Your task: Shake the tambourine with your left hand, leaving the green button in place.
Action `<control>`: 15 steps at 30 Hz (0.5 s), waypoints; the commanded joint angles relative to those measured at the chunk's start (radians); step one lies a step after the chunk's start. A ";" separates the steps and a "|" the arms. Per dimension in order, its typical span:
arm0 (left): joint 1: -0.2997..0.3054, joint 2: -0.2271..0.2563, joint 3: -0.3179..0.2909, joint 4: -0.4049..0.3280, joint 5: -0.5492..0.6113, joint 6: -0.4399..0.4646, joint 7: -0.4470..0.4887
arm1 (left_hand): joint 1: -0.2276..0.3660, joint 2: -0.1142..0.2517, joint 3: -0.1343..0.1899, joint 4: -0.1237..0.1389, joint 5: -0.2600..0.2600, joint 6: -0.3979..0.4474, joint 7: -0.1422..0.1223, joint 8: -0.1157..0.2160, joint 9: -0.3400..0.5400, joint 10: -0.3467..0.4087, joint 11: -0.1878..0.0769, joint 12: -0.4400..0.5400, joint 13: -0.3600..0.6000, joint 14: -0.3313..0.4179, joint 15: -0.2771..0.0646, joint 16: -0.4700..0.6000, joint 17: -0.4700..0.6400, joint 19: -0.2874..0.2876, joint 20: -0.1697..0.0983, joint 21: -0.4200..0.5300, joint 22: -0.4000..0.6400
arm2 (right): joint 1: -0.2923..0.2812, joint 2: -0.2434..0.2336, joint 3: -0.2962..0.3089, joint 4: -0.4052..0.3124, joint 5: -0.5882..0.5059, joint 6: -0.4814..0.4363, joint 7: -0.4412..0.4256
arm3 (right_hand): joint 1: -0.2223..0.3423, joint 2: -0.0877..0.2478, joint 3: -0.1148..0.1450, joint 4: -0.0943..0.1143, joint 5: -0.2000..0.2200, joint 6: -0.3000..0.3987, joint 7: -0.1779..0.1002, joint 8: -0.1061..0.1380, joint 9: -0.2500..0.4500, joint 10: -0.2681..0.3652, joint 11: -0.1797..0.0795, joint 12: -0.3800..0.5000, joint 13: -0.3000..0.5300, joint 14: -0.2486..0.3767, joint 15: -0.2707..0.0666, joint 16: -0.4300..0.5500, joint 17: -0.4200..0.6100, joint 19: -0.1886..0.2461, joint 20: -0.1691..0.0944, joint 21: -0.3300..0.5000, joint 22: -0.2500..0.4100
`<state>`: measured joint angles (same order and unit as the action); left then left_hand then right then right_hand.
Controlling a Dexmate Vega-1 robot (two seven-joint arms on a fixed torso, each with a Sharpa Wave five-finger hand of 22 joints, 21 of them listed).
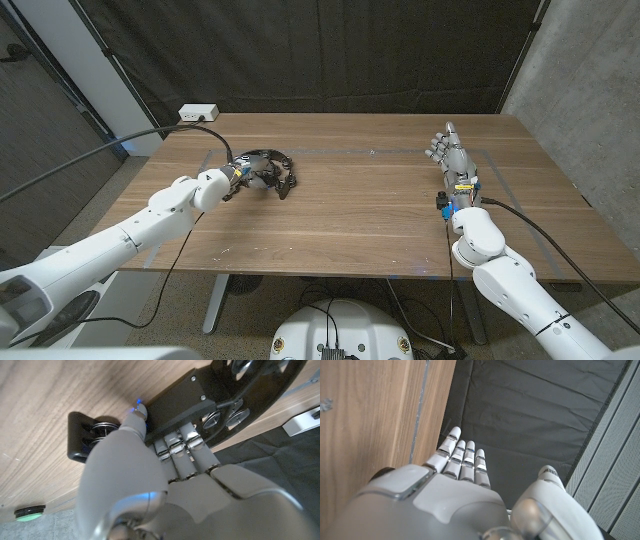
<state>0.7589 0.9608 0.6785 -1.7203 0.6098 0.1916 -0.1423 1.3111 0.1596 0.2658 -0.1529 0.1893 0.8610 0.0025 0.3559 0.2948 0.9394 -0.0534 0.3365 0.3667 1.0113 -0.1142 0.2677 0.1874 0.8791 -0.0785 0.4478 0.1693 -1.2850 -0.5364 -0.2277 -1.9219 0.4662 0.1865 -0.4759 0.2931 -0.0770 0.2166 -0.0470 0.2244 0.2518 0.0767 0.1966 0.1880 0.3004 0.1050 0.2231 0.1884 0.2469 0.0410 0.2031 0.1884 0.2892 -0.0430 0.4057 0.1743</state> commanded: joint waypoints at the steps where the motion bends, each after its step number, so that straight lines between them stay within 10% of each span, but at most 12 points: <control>1: 0.034 0.034 -0.097 -0.104 -0.019 0.071 0.074 | -0.003 0.017 0.087 0.075 0.005 0.051 0.052 0.011 0.012 0.045 -0.046 0.004 0.019 0.061 -0.066 0.011 0.037 0.015 -0.003 0.006 0.005 | -0.012 0.008 0.005 0.009 -0.006 0.034 0.010 | 0.001 0.008 -0.003 0.001 -0.001 0.005 -0.004 0.004 0.005 0.010 0.002 0.005 0.003 0.008 -0.003 -0.003 0.002 0.010 -0.010 -0.006 0.006; 15: 0.077 0.028 -0.185 -0.161 -0.082 0.083 0.211 | -0.011 -0.004 0.098 0.075 0.000 0.046 0.059 0.008 0.017 0.036 -0.041 0.009 0.065 0.063 -0.057 -0.005 0.022 0.033 -0.005 0.006 0.005 | -0.031 0.011 0.017 0.007 -0.014 0.059 0.014 | 0.001 0.009 -0.004 0.001 -0.002 0.006 -0.004 0.004 0.005 0.010 0.001 0.005 0.003 0.008 -0.004 -0.004 0.002 0.013 -0.009 -0.010 0.006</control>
<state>0.8098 0.9873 0.5609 -1.8319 0.5736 0.2633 -0.0201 1.3058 0.1543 0.2742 -0.1613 0.1853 0.8647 0.0165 0.3659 0.3126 0.9593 -0.0740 0.3441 0.4264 1.0263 -0.1139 0.2656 0.1966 0.9004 -0.0822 0.4480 0.1717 -1.3031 -0.5290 -0.2181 -1.9152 0.4579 0.2255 -0.4663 0.2931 -0.0770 0.2167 -0.0470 0.2244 0.2518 0.0767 0.1966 0.1880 0.3004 0.1050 0.2231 0.1884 0.2468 0.0410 0.1991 0.1884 0.2930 -0.0389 0.3972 0.1796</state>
